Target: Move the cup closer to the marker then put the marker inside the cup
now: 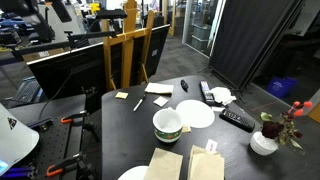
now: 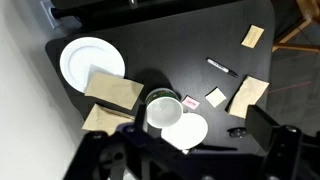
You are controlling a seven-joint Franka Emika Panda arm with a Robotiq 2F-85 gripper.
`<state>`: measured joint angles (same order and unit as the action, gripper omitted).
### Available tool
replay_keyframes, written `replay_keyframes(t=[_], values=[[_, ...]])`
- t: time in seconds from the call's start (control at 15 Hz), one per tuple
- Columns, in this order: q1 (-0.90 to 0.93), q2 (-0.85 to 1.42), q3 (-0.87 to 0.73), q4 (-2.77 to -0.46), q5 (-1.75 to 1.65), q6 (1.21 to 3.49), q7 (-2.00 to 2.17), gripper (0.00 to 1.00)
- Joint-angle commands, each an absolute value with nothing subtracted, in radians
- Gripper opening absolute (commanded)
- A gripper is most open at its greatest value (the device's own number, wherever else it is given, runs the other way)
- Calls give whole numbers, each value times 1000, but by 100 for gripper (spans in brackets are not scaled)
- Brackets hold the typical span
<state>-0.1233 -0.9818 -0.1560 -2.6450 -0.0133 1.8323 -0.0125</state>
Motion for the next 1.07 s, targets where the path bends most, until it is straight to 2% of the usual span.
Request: replay_keyframes(t=[0.0, 0.6, 1.0], values=[[-130, -980, -151, -2642, -8, 1830, -18, 100], [-106, -954, -146, -2640, -26, 1886, -64, 100], [-34, -822, -179, -2624, -38, 2009, -245, 100]])
